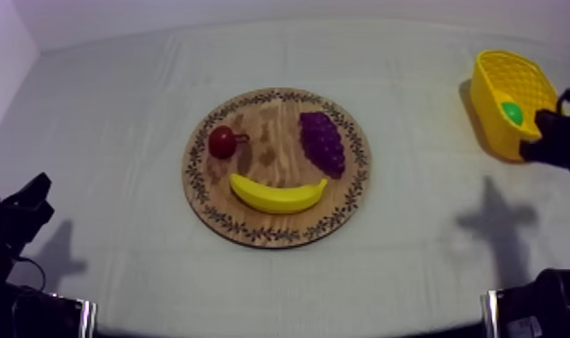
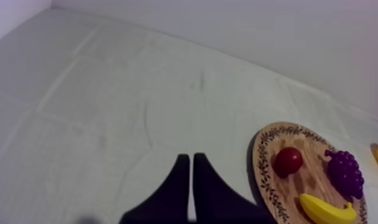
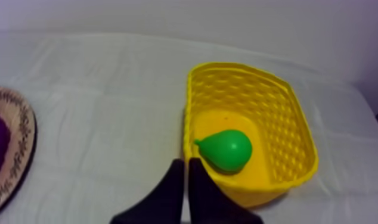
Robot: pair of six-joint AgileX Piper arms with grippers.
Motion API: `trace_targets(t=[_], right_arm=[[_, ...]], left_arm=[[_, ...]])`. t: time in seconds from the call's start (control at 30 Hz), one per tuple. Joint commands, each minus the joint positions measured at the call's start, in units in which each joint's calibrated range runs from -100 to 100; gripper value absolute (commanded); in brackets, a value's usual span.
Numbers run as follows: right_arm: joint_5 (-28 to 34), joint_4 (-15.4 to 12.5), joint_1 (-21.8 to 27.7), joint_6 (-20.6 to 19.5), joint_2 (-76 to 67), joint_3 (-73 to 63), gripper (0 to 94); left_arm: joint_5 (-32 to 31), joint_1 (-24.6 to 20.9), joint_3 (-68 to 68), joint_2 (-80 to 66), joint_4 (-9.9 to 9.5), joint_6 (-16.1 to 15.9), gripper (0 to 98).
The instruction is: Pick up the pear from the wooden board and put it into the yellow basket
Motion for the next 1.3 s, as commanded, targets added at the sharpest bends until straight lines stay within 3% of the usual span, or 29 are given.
trace_targets(t=[0.0,0.13,0.43,0.67,0.8,1.07,1.27], right_arm=[[0.39,-0.08,-0.09,0.76,-7.17,4.30,0.4],[6.23,1.19,0.75,0.06,-14.92,6.86,0.4],[24.71,13.47,-0.40,-13.70,-31.88,7.85,0.4],[29.37,19.66,-0.61,-21.10,-33.69,9.29,0.3],[28.62,20.76,0.04,-21.52,-33.82,10.28,3.3],[28.16,21.13,0.25,-14.56,-33.85,10.65,0.8],[28.13,21.15,0.26,-14.60,-33.86,10.67,0.5]], left_arm=[[0.01,0.01,0.02,0.00,-0.02,0.00,0.1],[0.01,0.01,0.02,0.00,-0.02,0.03,0.1],[0.01,0.01,0.02,0.00,-0.02,0.02,0.1],[0.01,0.01,0.02,0.00,-0.02,0.02,0.1],[0.01,0.01,0.02,0.00,-0.02,0.01,0.1],[0.01,0.01,0.02,0.00,-0.02,-0.01,0.1],[0.01,0.01,0.02,0.00,-0.02,-0.01,0.1]])
